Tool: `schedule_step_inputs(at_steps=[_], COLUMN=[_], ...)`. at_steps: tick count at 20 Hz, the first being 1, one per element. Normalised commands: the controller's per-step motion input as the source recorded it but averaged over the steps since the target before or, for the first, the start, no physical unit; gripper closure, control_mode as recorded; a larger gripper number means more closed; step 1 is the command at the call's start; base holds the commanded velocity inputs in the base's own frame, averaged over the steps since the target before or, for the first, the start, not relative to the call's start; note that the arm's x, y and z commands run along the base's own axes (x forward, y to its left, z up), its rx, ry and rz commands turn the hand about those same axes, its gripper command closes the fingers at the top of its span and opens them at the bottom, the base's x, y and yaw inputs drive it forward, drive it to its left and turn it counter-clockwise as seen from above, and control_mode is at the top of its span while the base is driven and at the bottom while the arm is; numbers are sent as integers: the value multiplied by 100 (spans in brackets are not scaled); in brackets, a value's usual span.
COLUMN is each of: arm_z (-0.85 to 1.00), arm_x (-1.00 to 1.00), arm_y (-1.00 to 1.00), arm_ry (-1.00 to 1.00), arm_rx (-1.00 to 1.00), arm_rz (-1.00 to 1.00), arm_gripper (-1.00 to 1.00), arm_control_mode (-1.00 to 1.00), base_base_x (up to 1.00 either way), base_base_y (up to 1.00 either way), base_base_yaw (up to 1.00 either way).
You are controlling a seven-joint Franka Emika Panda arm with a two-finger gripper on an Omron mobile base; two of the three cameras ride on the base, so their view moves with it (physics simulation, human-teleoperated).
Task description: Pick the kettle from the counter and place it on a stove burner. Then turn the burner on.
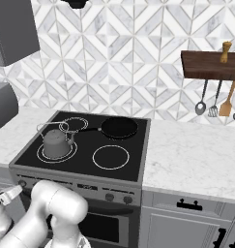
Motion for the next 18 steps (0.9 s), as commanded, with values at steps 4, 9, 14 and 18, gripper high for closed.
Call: schedule_step_inputs(at_steps=[4,9,14,18], arm_z=[-43,-39,-18,-1], arm_x=[47,48,27,0], arm_y=[34,37,29,0], arm_ry=[31,35,18,0], arm_rx=[-36,-37,-30,-2], arm_rz=[0,0,3,4], arm_gripper=[100,100,100,100], arm_control_mode=[-100,-100,-100,-100], base_base_x=[0,0,0,0], base_base_y=[0,0,0,0], base_base_yaw=[0,0,0,0])
